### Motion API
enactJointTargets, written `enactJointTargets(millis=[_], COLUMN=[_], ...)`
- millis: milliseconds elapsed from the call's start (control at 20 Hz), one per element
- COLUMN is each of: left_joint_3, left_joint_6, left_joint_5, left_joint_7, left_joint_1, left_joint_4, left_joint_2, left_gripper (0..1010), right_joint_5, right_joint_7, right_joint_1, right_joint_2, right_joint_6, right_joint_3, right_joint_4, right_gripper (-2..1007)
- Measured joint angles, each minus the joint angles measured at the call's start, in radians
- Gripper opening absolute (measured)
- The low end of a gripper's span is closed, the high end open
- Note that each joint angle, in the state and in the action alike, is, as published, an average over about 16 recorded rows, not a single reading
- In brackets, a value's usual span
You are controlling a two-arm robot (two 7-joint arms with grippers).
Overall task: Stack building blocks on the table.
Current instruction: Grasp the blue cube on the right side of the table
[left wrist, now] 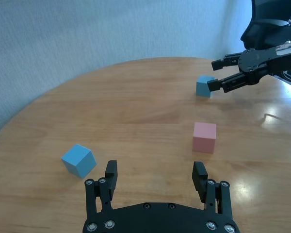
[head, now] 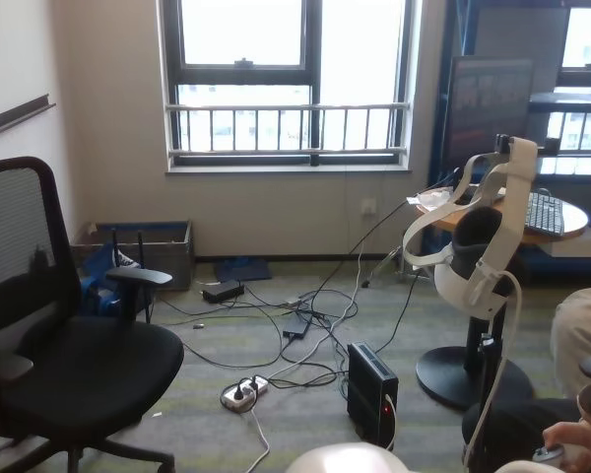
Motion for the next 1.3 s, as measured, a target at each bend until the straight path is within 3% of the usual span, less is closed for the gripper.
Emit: enactJointTargets(millis=[550,1300], left_joint_3=[0.0,0.0], left_joint_6=[0.0,0.0], left_joint_5=[0.0,0.0], left_joint_7=[0.0,0.0], left_joint_1=[0.0,0.0], left_joint_4=[0.0,0.0], left_joint_2=[0.0,0.0], left_gripper=[1000,1000], right_joint_5=[-0.031,-0.066], right_joint_7=[-0.001,-0.006], right_joint_1=[0.027,0.045], right_joint_2=[-0.039,-0.079], right_joint_6=[0.007,-0.004], right_joint_3=[0.005,0.023], right_joint_4=[0.064,0.114], right_gripper=[1000,1000])
